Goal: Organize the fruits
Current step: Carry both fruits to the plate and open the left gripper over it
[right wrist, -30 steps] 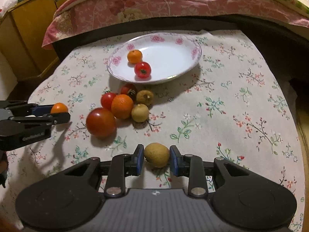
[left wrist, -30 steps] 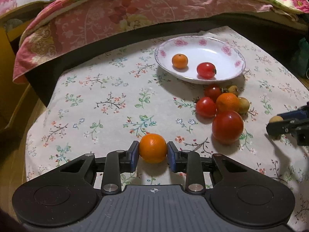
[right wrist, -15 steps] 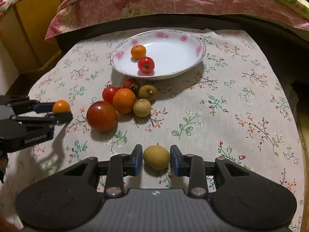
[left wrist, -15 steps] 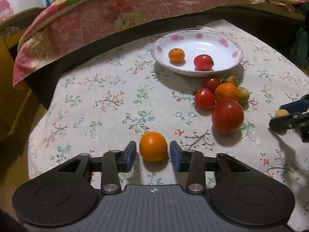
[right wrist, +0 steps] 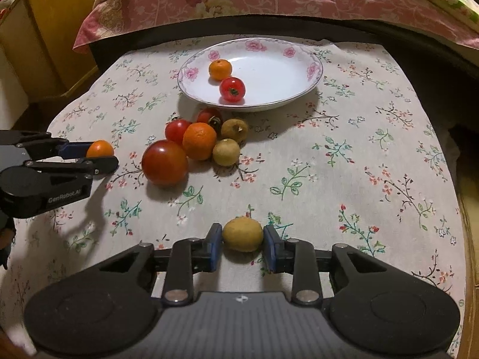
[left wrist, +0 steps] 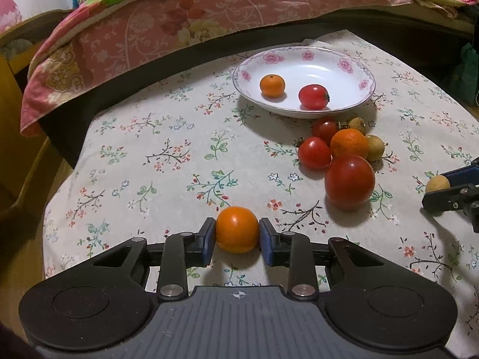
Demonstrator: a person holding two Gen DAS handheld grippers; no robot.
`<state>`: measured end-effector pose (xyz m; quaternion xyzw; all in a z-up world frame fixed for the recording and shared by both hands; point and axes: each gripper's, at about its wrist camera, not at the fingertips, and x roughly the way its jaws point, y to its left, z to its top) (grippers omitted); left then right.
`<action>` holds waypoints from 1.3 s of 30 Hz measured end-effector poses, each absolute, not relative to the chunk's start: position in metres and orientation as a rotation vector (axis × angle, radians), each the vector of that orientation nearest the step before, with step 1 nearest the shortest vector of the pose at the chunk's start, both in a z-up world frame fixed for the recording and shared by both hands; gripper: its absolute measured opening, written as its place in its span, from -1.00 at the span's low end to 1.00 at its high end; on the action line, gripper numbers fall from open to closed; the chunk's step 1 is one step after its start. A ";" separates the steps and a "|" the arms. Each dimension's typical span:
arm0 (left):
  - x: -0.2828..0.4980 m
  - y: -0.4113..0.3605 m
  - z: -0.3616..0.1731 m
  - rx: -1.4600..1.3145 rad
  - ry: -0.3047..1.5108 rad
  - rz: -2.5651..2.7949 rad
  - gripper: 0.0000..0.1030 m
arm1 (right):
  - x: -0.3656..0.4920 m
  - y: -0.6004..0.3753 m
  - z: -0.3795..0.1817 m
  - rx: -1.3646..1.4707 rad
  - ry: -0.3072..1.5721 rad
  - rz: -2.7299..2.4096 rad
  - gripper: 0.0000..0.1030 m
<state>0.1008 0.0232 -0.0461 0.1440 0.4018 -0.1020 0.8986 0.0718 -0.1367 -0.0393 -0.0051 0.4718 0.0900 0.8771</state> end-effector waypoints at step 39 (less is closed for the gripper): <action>0.177 -0.028 -0.008 0.219 0.731 -0.296 -0.25 | 0.171 -0.149 0.000 0.105 0.838 0.207 -0.42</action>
